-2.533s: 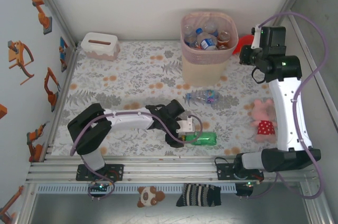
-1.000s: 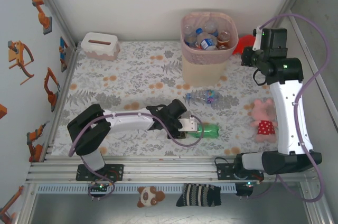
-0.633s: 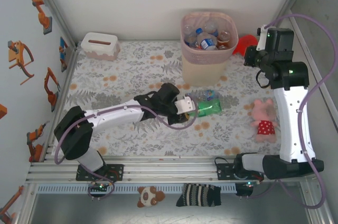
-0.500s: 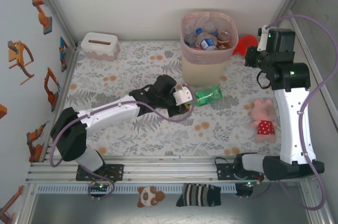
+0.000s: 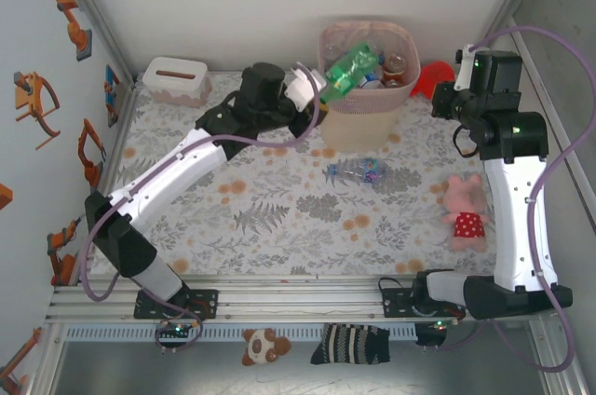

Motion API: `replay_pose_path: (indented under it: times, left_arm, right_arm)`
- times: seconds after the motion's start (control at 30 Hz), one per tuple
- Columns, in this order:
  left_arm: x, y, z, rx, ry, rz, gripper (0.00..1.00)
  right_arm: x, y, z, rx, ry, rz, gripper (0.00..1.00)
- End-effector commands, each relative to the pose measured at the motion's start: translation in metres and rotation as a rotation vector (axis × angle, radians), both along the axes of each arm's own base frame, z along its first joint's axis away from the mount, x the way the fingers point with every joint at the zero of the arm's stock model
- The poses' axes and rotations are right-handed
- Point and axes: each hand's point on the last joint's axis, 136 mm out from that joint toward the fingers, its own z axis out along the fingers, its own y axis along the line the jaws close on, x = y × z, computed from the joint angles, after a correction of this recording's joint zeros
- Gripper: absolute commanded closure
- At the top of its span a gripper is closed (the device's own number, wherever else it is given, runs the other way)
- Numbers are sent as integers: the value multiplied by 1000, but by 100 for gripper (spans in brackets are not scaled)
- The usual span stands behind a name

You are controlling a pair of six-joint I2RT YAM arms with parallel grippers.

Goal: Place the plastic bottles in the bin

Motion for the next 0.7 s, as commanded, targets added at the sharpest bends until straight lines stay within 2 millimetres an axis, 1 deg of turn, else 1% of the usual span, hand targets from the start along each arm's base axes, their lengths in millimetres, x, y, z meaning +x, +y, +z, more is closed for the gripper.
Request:
replay_pose_path:
  times: [0.0,0.07,0.1,0.27,0.33,0.4,0.5,0.57,0.67]
  left_arm:
    - [21,7,10,-76,146,138,85]
    - [28,4,17,-108,184,173,88]
    - [31,2,18,-126,207,189,90]
    - [42,-8,25,-225,293,254,92]
    - [54,-7,24,-270,330,345,92]
    - [61,-7,23,-304,378,419,92]
    - [62,-24,16,-308,472,403,92]
    - [62,-34,15,-322,526,390,92]
    - [57,-58,16,-342,581,297,92]
  right_arm:
    - [-3,5,9,33,-26,12,83]
    - [-2,7,8,43,-24,16,83]
    - [-2,7,7,47,-22,18,83]
    - [-1,9,4,58,-17,19,83]
    - [1,9,2,61,-14,20,83]
    - [2,10,1,63,-11,21,83]
    - [3,11,-1,65,-7,24,83]
    - [4,11,-2,65,-5,23,83]
    - [4,10,-3,65,-4,22,83]
